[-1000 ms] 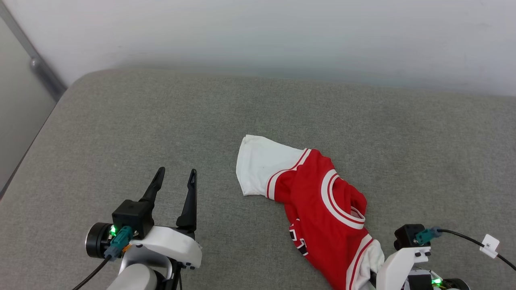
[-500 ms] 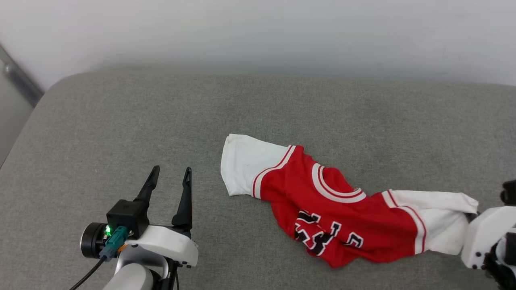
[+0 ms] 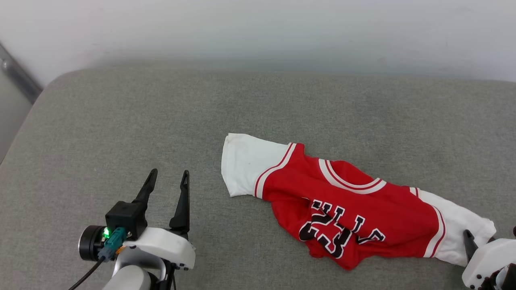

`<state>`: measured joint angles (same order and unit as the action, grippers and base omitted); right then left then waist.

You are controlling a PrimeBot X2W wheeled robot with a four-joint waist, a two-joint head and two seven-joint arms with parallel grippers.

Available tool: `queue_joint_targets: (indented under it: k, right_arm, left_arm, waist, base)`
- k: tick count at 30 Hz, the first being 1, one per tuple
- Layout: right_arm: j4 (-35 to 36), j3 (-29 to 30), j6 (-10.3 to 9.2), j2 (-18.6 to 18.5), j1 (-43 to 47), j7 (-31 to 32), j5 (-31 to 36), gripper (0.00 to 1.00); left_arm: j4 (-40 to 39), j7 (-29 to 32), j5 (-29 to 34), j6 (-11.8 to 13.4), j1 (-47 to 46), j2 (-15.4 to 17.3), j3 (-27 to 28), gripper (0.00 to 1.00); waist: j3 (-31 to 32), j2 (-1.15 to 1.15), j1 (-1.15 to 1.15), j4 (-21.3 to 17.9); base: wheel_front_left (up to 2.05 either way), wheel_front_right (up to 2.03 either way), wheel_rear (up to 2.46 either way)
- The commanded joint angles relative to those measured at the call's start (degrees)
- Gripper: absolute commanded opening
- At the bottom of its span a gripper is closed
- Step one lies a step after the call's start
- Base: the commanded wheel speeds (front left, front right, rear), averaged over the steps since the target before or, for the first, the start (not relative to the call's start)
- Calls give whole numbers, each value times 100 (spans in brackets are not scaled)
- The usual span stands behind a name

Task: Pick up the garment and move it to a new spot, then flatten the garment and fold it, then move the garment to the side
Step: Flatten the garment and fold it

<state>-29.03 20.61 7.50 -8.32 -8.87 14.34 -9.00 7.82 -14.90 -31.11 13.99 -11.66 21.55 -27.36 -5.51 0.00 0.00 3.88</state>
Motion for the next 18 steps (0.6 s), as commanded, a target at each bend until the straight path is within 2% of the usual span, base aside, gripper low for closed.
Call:
queue_joint_targets:
  k: [1, 5, 11, 18]
  right_arm:
    - [5, -26, -2, 14, -85, -193, -20, 100]
    - [137, -169, -2, 45, -9, -990, -96, 100]
    - [676, -494, -2, 116, 245, -1831, -103, 100]
    - [1611, -1060, -3, 318, 670, -2200, 114, 100]
  left_arm:
    - [20, -25, -20, 22, 96, 41, 17, 100]
    - [17, 42, -54, 70, 228, 102, 29, 100]
    - [-60, 149, -90, 170, 419, 185, 22, 100]
    - [-132, 249, -137, 253, 557, 233, 14, 100]
  waist:
    - [82, 0, 0, -52]
    - [296, 0, 0, -148]
    - [563, 0, 0, -240]
    - [717, 0, 0, -333]
  base:
    - [0, 0, 0]
    - [0, 0, 0]
    - [0, 0, 0]
    - [0, 0, 0]
